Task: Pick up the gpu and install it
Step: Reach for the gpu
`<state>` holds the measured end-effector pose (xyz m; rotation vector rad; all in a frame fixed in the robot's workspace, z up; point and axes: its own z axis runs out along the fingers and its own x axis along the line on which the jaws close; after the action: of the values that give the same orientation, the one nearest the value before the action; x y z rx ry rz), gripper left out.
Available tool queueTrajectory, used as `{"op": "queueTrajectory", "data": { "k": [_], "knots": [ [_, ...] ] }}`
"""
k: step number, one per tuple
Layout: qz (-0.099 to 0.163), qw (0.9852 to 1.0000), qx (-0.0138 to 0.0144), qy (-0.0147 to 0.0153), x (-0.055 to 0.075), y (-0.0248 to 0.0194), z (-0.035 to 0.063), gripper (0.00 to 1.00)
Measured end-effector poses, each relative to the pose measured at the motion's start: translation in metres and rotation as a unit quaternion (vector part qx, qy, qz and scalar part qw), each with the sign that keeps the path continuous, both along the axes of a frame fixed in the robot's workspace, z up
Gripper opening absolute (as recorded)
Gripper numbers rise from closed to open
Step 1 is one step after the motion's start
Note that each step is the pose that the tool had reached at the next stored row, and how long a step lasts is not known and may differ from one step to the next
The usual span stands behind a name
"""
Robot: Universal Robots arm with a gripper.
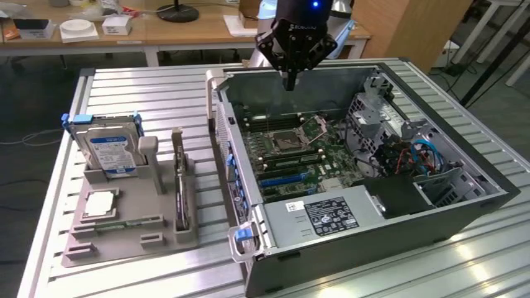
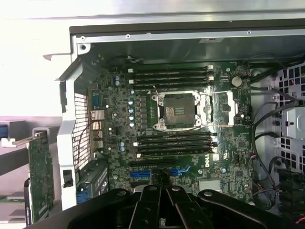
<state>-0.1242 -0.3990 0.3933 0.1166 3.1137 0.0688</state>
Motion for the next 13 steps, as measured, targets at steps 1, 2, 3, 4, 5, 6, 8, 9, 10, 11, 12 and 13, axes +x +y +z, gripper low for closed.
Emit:
{"op": "queueTrajectory", "data": {
  "k": [1, 2, 3, 4, 5, 6, 8, 9, 10, 11, 12, 13],
  "knots": [
    [0.000, 1.0000, 0.0000, 0.0000, -0.0010, 0.0000, 0.0000, 0.11],
    [0.000, 1.0000, 0.0000, 0.0000, -0.0021, 0.0000, -0.0001, 0.11],
    [0.000, 1.0000, 0.0000, 0.0000, -0.0031, -0.0001, 0.0000, 0.11],
    [0.000, 1.0000, 0.0001, -0.0001, -0.0041, -0.0001, -0.0001, 0.11],
    [0.000, 1.0000, 0.0000, 0.0000, -0.0049, -0.0003, -0.0001, 0.11],
    [0.000, 1.0000, 0.0001, -0.0001, -0.0055, -0.0004, -0.0001, 0.11],
    [0.000, 1.0000, 0.0000, 0.0000, -0.0068, -0.0007, 0.0000, 0.11],
    [0.000, 1.0000, 0.0000, 0.0000, -0.0073, -0.0008, -0.0001, 0.11],
    [0.000, 1.0000, 0.0000, 0.0000, -0.0078, -0.0009, -0.0001, 0.11],
    [0.000, 1.0000, 0.0001, 0.0000, -0.0082, -0.0009, -0.0001, 0.11],
    [0.000, 1.0000, 0.0000, 0.0000, -0.0081, -0.0009, -0.0001, 0.11],
    [0.000, 1.0000, 0.0000, 0.0000, -0.0081, -0.0009, -0.0001, 0.11]
  ]
}}
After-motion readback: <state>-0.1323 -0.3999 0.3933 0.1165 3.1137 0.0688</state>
